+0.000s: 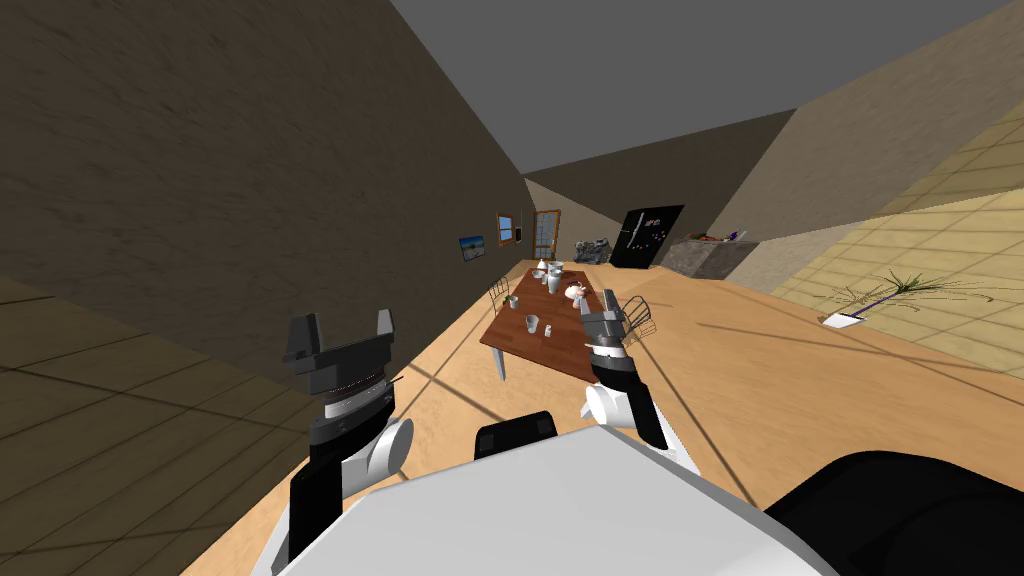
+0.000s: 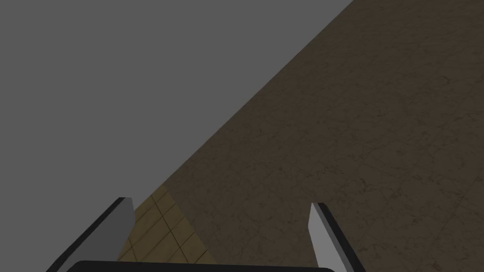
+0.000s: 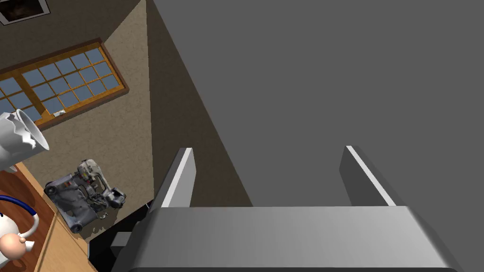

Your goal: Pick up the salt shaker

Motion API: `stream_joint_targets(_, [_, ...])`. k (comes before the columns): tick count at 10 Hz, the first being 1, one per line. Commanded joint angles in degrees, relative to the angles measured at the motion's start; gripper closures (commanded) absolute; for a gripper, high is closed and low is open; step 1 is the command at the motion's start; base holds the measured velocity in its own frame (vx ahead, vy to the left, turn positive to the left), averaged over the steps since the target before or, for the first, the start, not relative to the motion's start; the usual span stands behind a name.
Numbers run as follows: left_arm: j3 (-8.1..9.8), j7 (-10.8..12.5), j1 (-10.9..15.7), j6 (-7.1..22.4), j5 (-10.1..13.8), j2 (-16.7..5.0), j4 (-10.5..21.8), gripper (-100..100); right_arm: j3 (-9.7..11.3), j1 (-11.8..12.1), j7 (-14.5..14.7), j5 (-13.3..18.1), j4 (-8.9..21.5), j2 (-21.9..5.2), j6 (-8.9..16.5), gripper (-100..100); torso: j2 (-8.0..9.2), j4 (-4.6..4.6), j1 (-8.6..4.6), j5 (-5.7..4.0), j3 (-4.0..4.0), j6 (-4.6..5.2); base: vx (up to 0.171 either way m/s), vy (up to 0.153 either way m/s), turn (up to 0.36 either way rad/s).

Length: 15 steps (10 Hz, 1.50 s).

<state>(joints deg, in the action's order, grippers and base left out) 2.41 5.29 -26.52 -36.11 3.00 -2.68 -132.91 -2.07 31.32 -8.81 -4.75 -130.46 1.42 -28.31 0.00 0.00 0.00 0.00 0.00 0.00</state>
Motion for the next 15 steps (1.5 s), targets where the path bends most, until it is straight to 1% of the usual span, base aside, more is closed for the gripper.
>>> stream_joint_targets(1, [0.00,0.0,0.0,0.0,0.0,0.0,0.0,0,-0.2,-0.6,0.8,0.6,1.3,-2.0,0.4,-100,0.00,0.00,0.00,0.00,0.00,0.00,-0.020,0.051,-0.056])
stream_joint_targets(3, [-0.01,0.0,0.0,0.0,0.0,0.0,0.0,0,-0.4,-1.4,2.0,1.6,3.2,-4.2,1.0,-100,0.12,0.02,0.31,0.06,0.07,0.00,-0.046,0.099,-0.064])
stream_joint_targets(6, [-0.01,0.0,0.0,0.0,0.0,0.0,0.0,0,-0.9,-2.9,4.4,3.5,7.5,-7.6,2.4,-100,0.07,0.01,0.43,0.09,0.04,0.00,-0.022,0.111,-0.067])
stream_joint_targets(11, [-0.01,0.0,0.0,0.0,0.0,0.0,0.0,0,-1.8,-6.1,9.6,7.6,16.6,-13.2,6.0,-100,0.09,0.02,0.36,0.08,0.05,0.00,-0.026,0.101,-0.059])
stream_joint_targets(13, [-0.01,0.0,0.0,0.0,0.0,0.0,0.0,0,-2.1,-7.6,11.9,9.5,21.3,-15.3,7.8,-100,0.01,0.00,0.37,0.08,0.01,-0.01,0.001,0.105,-0.030])
stream_joint_targets(14, [-0.01,0.0,0.0,0.0,0.0,0.0,0.0,0,-2.1,-7.6,11.9,9.5,22.0,-15.3,7.8,-100,-0.07,-0.01,0.39,0.09,-0.04,-0.01,0.019,0.059,-0.010])
stream_joint_targets(15, [-0.01,0.0,0.0,0.0,0.0,0.0,0.0,0,-2.2,-8.4,13.1,10.4,24.3,-16.3,8.7,-100,-0.09,-0.02,0.25,0.07,-0.05,0.00,0.014,0.049,-0.003])
